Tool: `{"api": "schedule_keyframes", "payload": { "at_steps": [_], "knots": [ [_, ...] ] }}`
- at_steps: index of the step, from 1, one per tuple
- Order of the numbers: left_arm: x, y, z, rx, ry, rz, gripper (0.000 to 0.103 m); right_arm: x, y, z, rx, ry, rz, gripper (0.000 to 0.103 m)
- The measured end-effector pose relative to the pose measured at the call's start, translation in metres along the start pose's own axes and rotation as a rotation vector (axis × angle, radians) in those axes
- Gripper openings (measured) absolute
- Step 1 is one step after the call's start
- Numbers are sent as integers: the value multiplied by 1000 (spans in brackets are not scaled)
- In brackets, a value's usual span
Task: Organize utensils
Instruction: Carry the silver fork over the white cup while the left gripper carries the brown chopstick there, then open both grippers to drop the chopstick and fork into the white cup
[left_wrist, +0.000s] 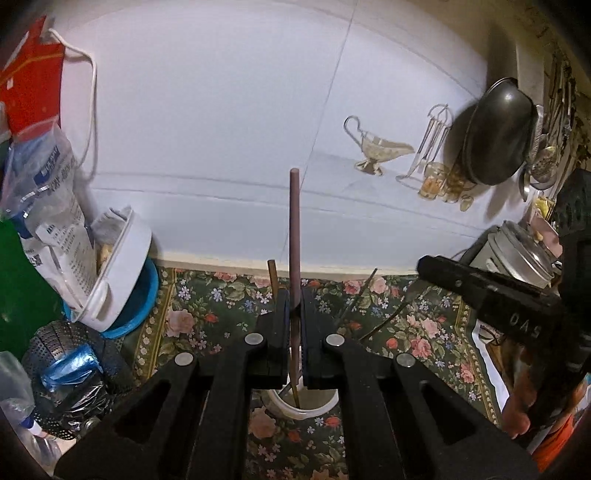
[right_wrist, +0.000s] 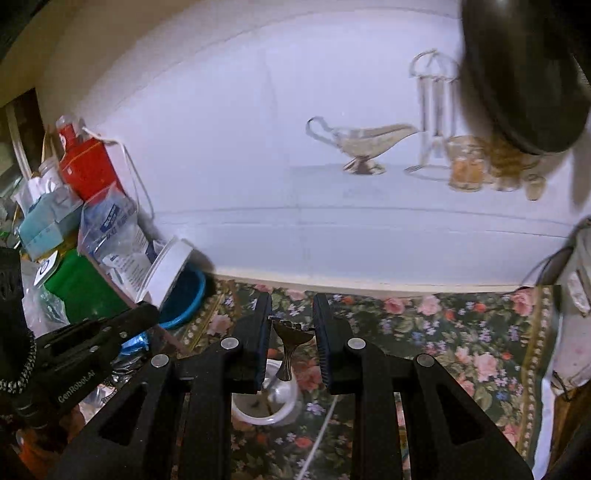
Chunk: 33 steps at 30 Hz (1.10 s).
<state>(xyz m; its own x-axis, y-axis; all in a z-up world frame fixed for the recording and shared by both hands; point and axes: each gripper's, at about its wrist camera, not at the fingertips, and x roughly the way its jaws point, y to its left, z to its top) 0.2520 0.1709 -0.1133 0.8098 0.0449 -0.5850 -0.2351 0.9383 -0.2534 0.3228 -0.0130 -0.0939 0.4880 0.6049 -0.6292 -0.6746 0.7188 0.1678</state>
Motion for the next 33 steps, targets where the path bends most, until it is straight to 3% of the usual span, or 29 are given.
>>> {"api": "schedule_keyframes", "payload": {
  "at_steps": [13, 20, 33],
  "knots": [
    [56, 12, -30, -21, 149, -13, 3, 65, 6, -32, -12, 217, 6, 21],
    [70, 17, -40, -32, 192, -2, 4, 90, 9, -45, -11, 312, 35, 21],
    [68, 23, -40, -55, 191, 54, 4, 97, 16, -47, -50, 322, 30, 24]
  ]
}}
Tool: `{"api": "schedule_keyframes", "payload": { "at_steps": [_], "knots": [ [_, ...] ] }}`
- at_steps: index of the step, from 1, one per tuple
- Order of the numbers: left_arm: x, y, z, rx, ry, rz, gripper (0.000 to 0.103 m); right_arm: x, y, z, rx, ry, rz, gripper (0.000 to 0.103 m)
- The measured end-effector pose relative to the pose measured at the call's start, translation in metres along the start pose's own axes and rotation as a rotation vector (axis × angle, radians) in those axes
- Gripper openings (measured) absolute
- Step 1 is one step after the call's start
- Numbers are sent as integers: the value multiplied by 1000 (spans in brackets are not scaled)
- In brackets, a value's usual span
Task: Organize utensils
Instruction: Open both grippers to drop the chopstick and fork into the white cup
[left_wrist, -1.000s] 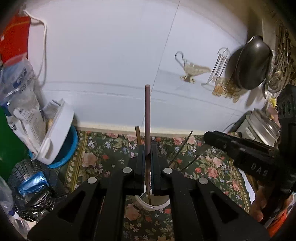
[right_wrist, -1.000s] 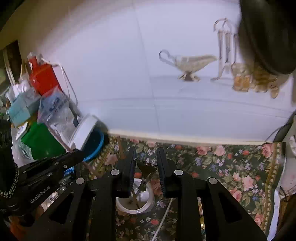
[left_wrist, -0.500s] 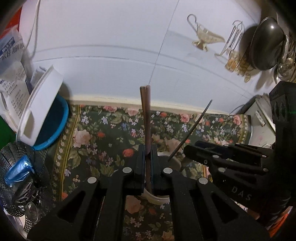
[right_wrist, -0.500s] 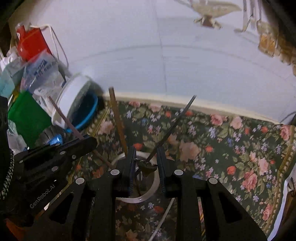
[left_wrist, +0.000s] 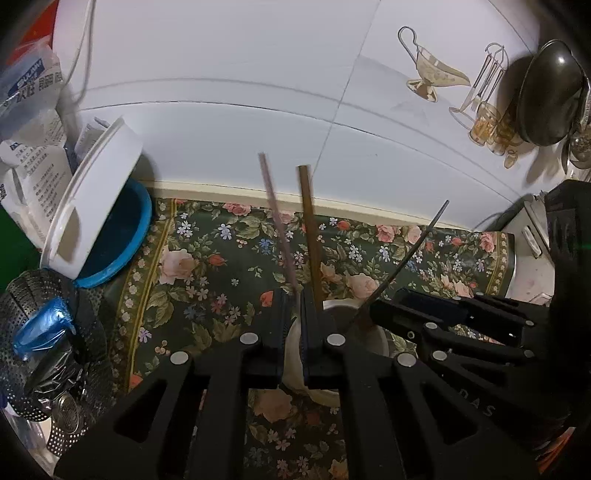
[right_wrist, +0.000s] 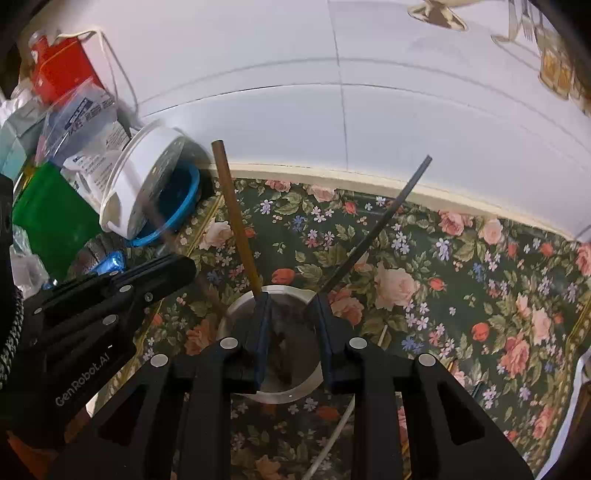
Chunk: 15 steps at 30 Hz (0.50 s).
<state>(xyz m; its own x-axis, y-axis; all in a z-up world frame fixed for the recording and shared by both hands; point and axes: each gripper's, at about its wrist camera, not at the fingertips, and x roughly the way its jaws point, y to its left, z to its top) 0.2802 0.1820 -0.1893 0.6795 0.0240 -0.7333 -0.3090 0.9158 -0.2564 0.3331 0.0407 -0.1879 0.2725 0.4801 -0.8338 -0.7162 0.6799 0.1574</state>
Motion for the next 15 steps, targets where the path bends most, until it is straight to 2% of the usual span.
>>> {"api": "schedule_keyframes", "payload": {
  "at_steps": [1, 3, 5, 15],
  "knots": [
    [-2, -1, 0, 3, -4, 3, 4, -2, 1, 0, -6, -5, -3, 25],
    [-7, -3, 0, 8, -14, 9, 4, -6, 2, 0, -13, -17, -5, 35],
    [-13, -6, 1, 14, -26, 15, 4, -12, 2, 0, -17, -33, -5, 38],
    [-51, -31, 2, 54, -95, 16, 4, -58, -3, -2, -36, -124, -26, 39]
  ]
}}
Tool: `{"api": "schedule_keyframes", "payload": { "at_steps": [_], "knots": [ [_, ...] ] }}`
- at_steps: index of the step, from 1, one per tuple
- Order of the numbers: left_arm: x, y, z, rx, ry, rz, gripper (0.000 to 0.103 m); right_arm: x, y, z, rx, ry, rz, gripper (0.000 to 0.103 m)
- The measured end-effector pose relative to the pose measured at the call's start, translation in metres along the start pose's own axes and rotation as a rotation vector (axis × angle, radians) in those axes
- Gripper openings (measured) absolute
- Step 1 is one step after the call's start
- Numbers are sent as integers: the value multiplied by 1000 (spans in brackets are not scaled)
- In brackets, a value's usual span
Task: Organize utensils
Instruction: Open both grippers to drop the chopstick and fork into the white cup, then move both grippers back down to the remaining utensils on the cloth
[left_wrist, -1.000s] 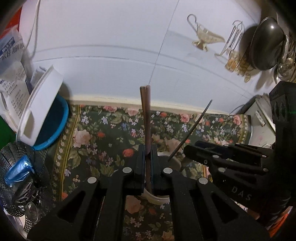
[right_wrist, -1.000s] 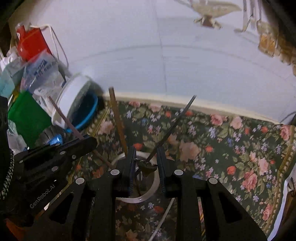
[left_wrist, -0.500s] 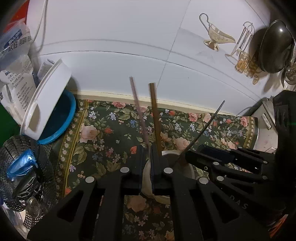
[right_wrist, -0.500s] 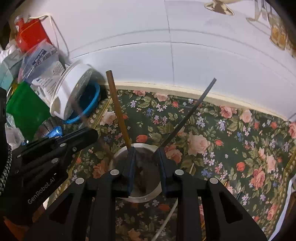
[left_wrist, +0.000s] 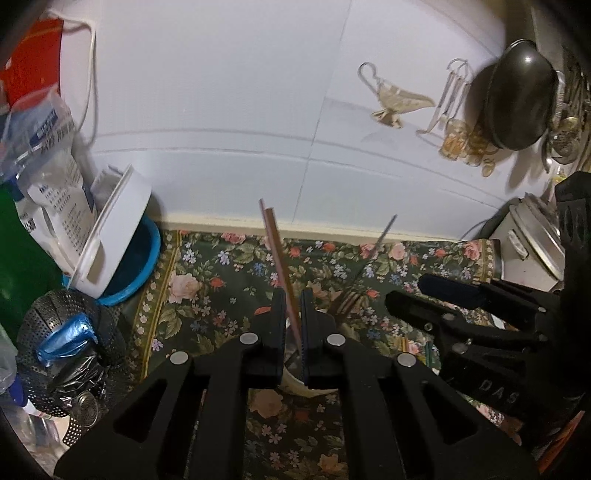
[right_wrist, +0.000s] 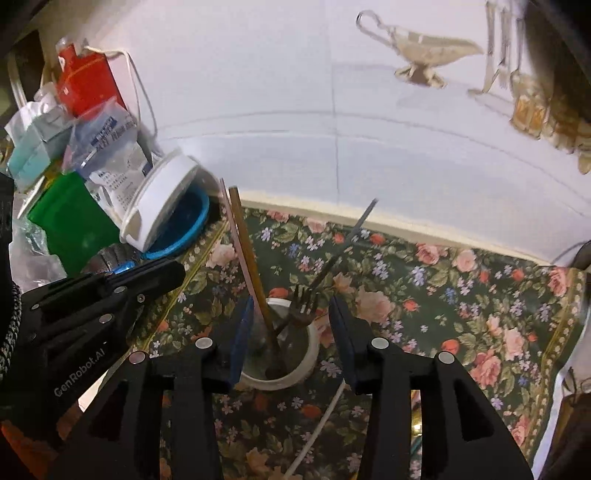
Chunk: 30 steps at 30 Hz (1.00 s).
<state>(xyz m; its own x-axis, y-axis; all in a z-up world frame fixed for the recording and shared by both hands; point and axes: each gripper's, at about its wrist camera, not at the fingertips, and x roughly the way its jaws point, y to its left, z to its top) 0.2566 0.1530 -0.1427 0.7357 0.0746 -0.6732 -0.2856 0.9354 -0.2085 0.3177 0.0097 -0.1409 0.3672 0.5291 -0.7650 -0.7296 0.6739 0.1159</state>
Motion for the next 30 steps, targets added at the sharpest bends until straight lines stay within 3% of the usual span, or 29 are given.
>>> {"api": "schedule_keyframes", "payload": {
  "at_steps": [8, 15, 22, 30],
  "knots": [
    [-29, -32, -2, 23, -55, -33, 6, -51, -19, -9, -2, -93, -52, 43],
    [-37, -64, -12, 51, -63, -62, 12, -78, -46, -28, 20, -107, -95, 44],
    [-16, -97, -41, 72, 4, -84, 16, -76, -85, -60, 78, -34, -140, 45],
    [28, -117, -88, 106, 153, -74, 16, -29, -136, -115, 202, 141, -157, 45]
  ]
}}
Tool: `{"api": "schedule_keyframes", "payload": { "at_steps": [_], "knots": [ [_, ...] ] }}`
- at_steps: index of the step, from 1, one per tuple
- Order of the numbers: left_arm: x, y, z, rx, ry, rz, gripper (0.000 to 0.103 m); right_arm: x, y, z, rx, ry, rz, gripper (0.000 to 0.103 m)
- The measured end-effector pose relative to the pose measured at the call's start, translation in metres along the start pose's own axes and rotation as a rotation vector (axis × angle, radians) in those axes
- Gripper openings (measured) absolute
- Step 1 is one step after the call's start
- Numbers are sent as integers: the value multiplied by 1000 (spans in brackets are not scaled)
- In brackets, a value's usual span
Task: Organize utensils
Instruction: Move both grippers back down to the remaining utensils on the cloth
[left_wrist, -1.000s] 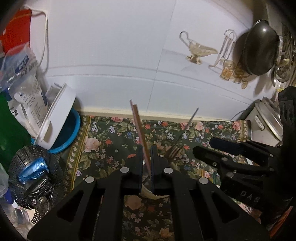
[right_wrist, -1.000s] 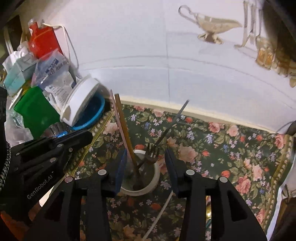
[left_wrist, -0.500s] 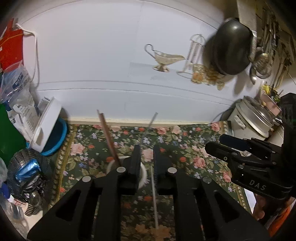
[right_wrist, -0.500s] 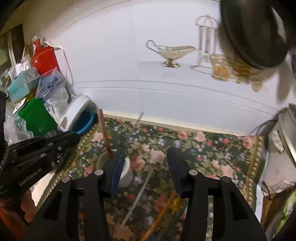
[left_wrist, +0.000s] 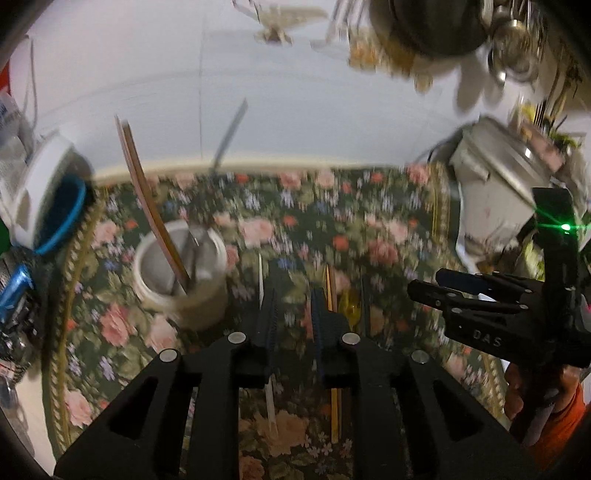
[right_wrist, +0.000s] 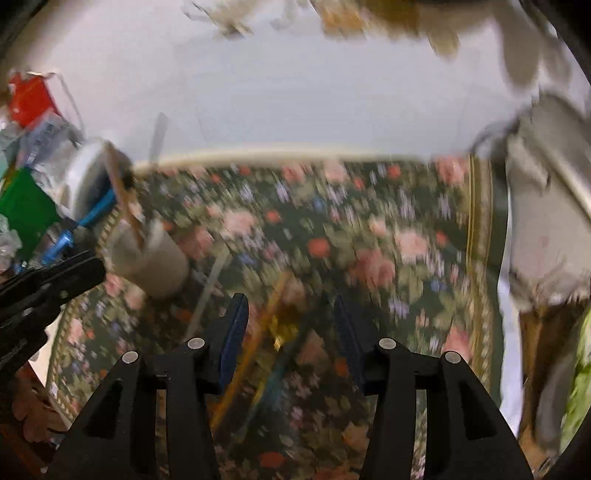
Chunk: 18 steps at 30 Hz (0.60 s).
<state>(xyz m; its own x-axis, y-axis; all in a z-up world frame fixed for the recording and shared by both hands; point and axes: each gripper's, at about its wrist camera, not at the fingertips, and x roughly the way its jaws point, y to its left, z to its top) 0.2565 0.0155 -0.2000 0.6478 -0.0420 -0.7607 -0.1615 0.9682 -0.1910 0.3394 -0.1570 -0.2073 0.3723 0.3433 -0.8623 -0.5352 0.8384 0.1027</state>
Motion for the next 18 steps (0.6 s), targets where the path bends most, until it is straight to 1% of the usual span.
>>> {"api": "schedule_keyframes", "payload": {
  "at_steps": [4, 8, 11, 14, 18],
  "knots": [
    [27, -3, -19, 10, 77, 9, 16, 34, -15, -22, 50, 96, 7, 45],
    [48, -6, -34, 19, 134, 13, 16, 57, -22, -37, 67, 157, 8, 45],
    [59, -7, -43, 19, 168, 13, 16, 68, -21, -44, 65, 183, 14, 45],
    [67, -7, -48, 19, 189, 11, 16, 73, -15, -48, 46, 190, 13, 45],
    [71, -9, -51, 22, 199, 11, 16, 76, -6, -51, -8, 171, -36, 45]
  ]
}}
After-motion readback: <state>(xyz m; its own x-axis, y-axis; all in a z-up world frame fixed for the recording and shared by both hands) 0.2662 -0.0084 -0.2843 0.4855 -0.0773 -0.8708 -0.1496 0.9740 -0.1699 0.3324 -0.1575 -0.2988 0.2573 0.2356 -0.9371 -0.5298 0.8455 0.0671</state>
